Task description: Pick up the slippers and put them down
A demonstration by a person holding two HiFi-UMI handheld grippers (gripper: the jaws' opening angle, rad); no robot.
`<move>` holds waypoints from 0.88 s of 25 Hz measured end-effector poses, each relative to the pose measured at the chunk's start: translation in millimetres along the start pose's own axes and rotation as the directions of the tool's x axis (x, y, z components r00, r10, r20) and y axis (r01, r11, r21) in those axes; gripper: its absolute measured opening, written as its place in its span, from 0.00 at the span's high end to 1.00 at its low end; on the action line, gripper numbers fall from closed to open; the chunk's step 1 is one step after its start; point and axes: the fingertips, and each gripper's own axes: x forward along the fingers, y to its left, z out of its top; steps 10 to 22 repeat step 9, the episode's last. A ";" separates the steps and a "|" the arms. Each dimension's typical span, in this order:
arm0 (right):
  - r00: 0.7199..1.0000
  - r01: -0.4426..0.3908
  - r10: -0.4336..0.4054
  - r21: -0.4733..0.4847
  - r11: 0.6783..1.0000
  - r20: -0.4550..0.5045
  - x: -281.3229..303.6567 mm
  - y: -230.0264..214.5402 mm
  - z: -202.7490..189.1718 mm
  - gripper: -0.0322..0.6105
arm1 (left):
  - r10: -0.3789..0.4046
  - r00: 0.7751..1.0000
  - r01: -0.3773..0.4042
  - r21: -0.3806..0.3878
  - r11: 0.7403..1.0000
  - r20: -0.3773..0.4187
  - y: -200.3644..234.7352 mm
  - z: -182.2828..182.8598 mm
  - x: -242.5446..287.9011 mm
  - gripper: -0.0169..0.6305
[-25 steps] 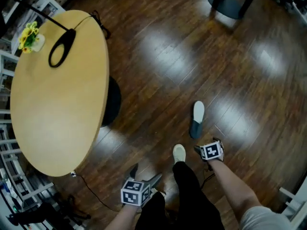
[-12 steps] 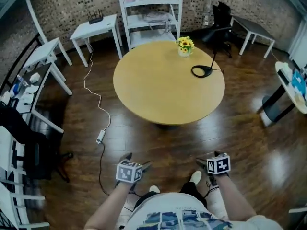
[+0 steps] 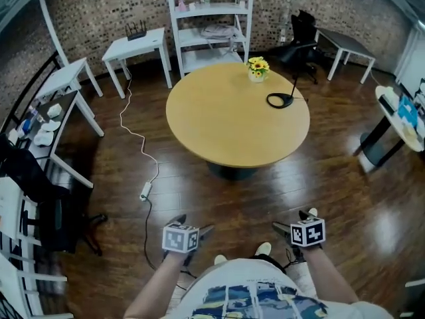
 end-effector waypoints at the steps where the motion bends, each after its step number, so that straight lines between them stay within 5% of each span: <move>1: 1.000 -0.003 0.003 0.001 1.000 0.000 -1.8 -0.1 -1.7 0.14 | -0.006 1.000 0.006 0.006 1.000 0.002 -2.9 1.3 1.7 0.22; 22: 0.999 -0.038 0.038 -0.011 0.999 -0.004 -12.1 16.2 -9.5 0.14 | -0.045 0.999 0.046 0.021 0.999 -0.026 -20.2 -14.0 6.0 0.22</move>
